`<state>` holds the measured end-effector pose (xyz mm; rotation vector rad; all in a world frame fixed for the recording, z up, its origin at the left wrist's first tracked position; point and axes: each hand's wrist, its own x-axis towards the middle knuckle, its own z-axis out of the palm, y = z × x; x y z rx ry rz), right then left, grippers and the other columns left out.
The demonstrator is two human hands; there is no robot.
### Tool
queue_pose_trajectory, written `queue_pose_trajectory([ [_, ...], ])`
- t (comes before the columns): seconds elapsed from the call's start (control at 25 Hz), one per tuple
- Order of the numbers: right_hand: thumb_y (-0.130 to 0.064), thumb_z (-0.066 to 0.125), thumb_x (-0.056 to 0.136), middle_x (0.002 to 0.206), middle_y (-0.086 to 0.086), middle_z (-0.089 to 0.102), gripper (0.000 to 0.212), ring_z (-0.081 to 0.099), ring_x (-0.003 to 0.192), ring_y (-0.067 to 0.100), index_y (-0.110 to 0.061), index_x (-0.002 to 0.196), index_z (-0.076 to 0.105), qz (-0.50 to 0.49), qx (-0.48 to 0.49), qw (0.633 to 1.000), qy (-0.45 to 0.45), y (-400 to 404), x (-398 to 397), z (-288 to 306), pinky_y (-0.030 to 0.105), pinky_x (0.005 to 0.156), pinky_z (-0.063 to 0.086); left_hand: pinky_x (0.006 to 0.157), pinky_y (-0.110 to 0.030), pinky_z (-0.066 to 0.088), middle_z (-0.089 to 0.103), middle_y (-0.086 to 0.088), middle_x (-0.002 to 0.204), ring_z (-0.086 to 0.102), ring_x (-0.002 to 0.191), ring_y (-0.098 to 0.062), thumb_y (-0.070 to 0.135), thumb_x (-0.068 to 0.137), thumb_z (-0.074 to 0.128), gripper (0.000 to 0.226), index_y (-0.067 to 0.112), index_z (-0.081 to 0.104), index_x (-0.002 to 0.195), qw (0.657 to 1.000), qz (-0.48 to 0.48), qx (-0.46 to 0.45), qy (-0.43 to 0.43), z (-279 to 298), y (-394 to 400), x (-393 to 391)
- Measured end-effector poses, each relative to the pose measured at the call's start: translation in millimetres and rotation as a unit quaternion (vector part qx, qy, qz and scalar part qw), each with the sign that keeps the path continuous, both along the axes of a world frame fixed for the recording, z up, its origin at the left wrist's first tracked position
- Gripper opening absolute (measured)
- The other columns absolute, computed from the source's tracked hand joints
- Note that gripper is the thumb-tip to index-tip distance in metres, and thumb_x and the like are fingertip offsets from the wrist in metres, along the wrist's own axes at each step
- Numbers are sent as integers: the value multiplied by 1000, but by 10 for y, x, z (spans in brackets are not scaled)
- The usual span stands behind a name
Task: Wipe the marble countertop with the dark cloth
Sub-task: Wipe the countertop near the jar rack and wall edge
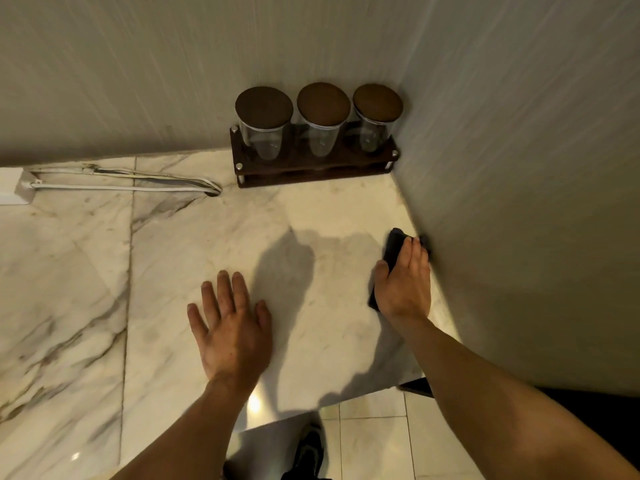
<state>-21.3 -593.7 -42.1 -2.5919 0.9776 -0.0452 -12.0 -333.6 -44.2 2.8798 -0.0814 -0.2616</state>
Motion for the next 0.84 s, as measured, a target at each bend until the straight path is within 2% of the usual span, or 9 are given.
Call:
queue_pose_trajectory([
  [0.2, -31, 36, 96, 160, 12, 8, 66, 2, 146, 25, -6, 151, 8, -35, 7, 999, -20, 121, -395, -16, 34, 118, 0, 117, -48, -10, -1, -7, 162, -11, 147, -26, 48, 95, 12, 65, 17, 3, 152, 1000, 0, -15, -6, -2, -5, 12],
  [0.44, -23, 38, 97, 158, 16, 14, 62, 9, 145, 31, -4, 150, 14, -107, 4, 993, -50, 325, -902, -37, 40, 119, 5, 118, -48, -5, 9, -7, 162, -2, 147, -27, 46, 96, 26, 63, 15, 16, 150, 999, -5, -45, -21, -11, 46, 10],
  [0.56, -17, 43, 95, 157, 18, 17, 62, 11, 144, 33, -2, 149, 17, -153, 16, 986, -70, 421, -1031, -60, 43, 118, 7, 118, -46, -5, 10, -5, 162, -1, 147, -25, 42, 95, 37, 63, 16, 19, 149, 996, -5, -90, 0, 0, 100, 74],
  [0.76, -8, 45, 93, 158, 17, 15, 62, 8, 145, 32, -2, 149, 18, -201, 43, 973, -106, 532, -1281, -60, 42, 118, 7, 117, -49, 17, 29, -14, 155, 22, 143, -31, 28, 92, 49, 61, 8, 28, 146, 983, -16, -180, -18, 126, 362, 29],
  [0.84, -4, 45, 93, 158, 16, 16, 61, 6, 145, 31, -2, 148, 19, -211, 57, 969, -115, 611, -1396, -57, 41, 117, 8, 117, -46, 18, 30, -14, 155, 23, 143, -29, 25, 92, 51, 60, 8, 30, 146, 981, -16, -193, -17, 162, 461, -118],
])
